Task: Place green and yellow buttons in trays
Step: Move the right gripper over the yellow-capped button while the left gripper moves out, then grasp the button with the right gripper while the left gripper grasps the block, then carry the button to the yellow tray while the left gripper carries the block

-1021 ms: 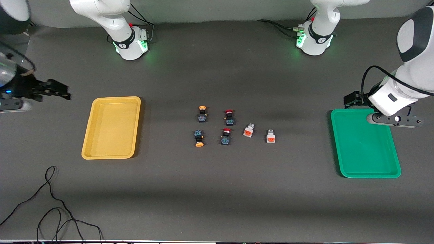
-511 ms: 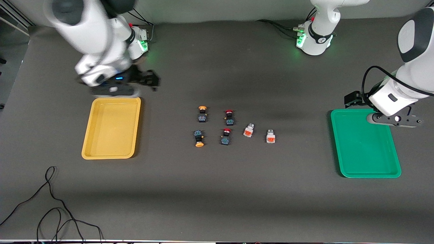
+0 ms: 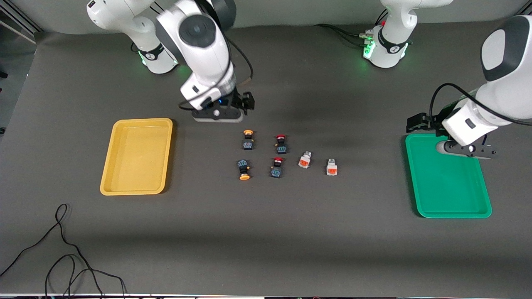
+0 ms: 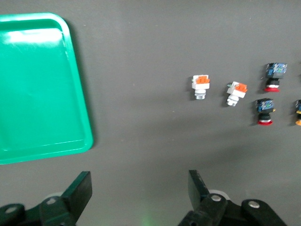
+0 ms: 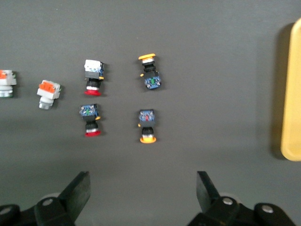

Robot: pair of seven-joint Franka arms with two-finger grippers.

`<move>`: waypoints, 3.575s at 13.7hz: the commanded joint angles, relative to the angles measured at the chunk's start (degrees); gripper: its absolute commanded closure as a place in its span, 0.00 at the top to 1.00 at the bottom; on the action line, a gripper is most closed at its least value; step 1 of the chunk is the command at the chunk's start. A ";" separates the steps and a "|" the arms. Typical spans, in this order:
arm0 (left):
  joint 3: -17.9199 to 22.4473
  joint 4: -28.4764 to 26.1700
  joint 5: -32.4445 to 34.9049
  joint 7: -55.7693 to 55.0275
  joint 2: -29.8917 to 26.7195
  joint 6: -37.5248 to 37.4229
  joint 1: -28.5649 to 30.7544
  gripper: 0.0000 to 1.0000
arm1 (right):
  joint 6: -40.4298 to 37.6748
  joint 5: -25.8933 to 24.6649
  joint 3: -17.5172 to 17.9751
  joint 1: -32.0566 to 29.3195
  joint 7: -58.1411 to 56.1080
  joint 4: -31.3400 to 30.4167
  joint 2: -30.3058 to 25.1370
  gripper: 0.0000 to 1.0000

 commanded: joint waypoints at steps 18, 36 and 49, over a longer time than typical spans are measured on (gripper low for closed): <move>0.35 -9.63 0.49 -22.09 28.74 47.97 -17.03 0.96 | 32.96 -1.64 -0.88 2.34 -0.17 -13.46 18.64 0.21; 0.70 -2.82 11.22 -27.46 20.24 21.51 -17.65 0.00 | 0.07 -0.67 -33.36 -9.96 -60.67 -15.81 -11.60 0.20; 0.70 14.53 13.13 7.84 15.03 -6.25 8.09 0.00 | 32.52 26.49 -39.90 -10.76 -87.27 -30.95 10.28 0.96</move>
